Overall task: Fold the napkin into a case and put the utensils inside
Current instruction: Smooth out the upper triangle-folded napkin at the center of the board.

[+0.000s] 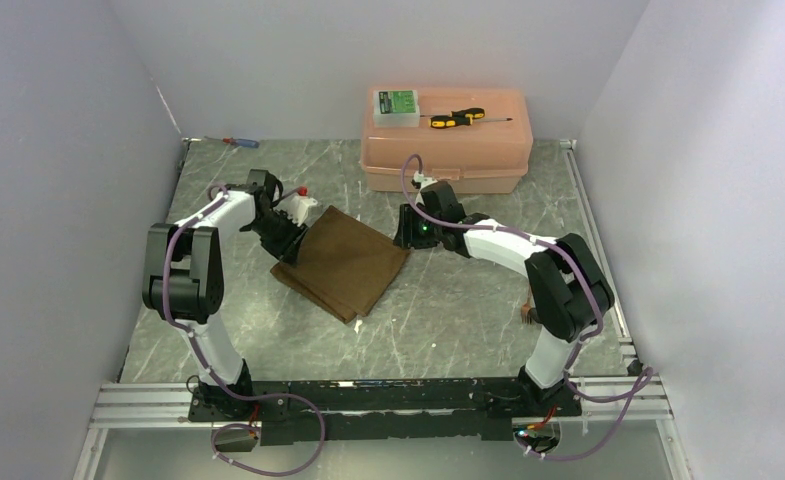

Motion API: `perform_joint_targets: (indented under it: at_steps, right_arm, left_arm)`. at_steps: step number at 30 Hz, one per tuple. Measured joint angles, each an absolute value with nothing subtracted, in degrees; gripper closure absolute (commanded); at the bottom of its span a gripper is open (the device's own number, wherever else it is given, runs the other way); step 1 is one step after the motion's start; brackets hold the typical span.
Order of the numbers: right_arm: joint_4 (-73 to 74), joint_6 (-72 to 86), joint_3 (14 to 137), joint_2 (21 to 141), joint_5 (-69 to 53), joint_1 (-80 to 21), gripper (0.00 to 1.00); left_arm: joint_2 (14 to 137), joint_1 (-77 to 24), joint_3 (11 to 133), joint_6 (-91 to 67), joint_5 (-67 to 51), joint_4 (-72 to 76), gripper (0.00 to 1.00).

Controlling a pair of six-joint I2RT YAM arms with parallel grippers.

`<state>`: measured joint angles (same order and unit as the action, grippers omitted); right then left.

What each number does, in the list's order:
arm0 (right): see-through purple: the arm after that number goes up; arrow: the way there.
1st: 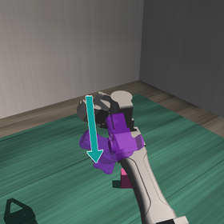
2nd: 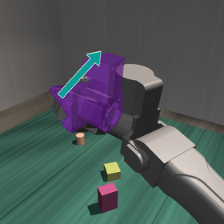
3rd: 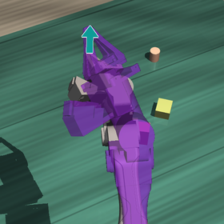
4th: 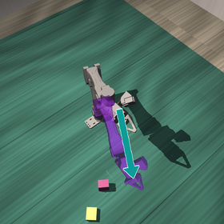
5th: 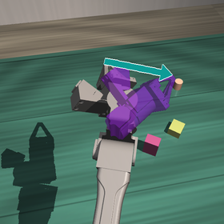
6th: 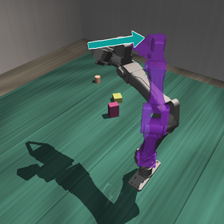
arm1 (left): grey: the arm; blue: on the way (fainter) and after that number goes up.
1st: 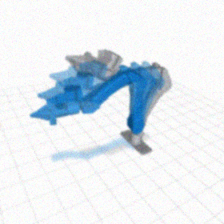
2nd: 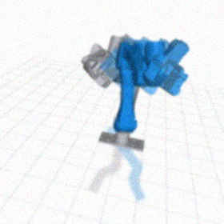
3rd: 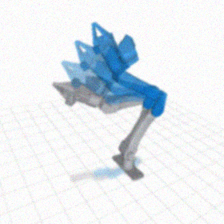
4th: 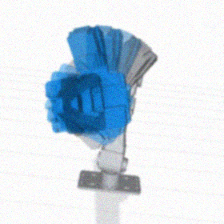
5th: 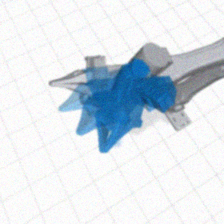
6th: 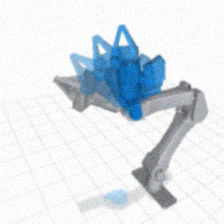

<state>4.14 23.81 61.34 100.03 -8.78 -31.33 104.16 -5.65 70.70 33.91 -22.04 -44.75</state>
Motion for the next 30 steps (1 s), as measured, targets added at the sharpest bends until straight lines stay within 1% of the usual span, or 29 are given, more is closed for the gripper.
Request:
perform_joint_targets:
  at_steps: [2,6,14,16,18,21,23,27,30]
  right_arm:
    - [4.16,24.03,61.28,100.03,-9.04,-31.33,0.47]
    - [4.16,24.14,61.28,99.96,-9.08,-31.55,0.47]
    - [4.12,24.21,60.97,99.94,-9.06,-31.62,0.48]
    - [4.16,24.21,60.97,99.83,-9.02,-31.62,0.49]
    - [4.21,24.21,60.95,99.55,-8.99,-31.62,0.49]
    - [4.23,24.21,60.95,98.94,-9.02,-31.62,0.51]
    - [4.23,24.21,60.95,98.59,-8.99,-31.64,0.52]
    - [4.58,24.18,60.95,98.43,-7.84,-32.36,0.51]
    - [6.0,24.21,60.95,98.43,-6.11,-33.45,0.46]
  left_arm:
    - [104.16,-5.65,70.5,33.95,-21.52,-44.45,0.59]
    - [104.14,-5.65,70.48,34.5,-21.12,-44.45,0.58]
    - [104.14,-5.65,70.5,35.81,-21.15,-45.76,0.64]
    - [104.14,-5.54,70.5,36.03,-21.15,-45.8,0.69]
    - [104.14,-5.34,70.5,36.05,-21.15,-45.8,0.8]
    - [104.14,-4.95,70.48,36.23,-21.08,-45.74,0.91]
    - [104.09,-4.69,70.48,36.4,-20.93,-45.74,0.97]
    - [103.81,-4.47,70.48,36.42,-20.56,-45.8,0.97]
    - [102.85,-4.47,70.48,36.4,-20.53,-46.26,0.97]
